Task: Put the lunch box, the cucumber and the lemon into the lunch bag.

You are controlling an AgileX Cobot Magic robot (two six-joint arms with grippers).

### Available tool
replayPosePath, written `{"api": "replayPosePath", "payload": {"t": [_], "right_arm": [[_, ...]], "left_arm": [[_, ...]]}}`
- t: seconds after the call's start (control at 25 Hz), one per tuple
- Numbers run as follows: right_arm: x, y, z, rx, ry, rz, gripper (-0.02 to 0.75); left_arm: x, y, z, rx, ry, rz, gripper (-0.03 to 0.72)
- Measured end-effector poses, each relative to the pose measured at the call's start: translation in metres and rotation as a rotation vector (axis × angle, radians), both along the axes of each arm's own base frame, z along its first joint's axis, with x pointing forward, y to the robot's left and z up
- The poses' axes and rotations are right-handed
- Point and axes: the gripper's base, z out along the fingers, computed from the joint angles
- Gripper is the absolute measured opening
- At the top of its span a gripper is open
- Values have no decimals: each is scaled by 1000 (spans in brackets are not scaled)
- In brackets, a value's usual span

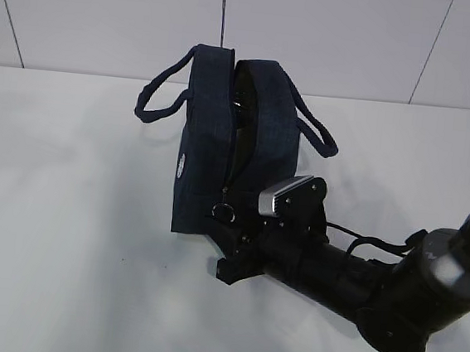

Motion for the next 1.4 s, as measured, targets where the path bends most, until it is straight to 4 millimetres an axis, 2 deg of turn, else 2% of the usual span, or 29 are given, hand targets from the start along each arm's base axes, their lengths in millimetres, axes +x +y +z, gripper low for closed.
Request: {"api": "replayPosePath", "payload": {"t": [0.32, 0.6, 0.84, 1.16, 1.4], "right_arm": [[1, 0, 1, 12, -10, -8, 295], [1, 0, 2, 14, -11, -10, 178], [1, 0, 2, 45, 19, -21, 18], [-1, 1, 1, 47, 34, -1, 17], [-5, -1, 13, 50, 20, 8, 17]], "left_arm": [[-3, 0, 2, -2, -8, -3, 272], [-3, 0, 2, -2, -8, -3, 269], [-3, 0, 2, -2, -8, -3, 260], [-8, 0, -4, 43, 47, -53, 255], [-7, 6, -12, 153, 75, -69, 255]]}}
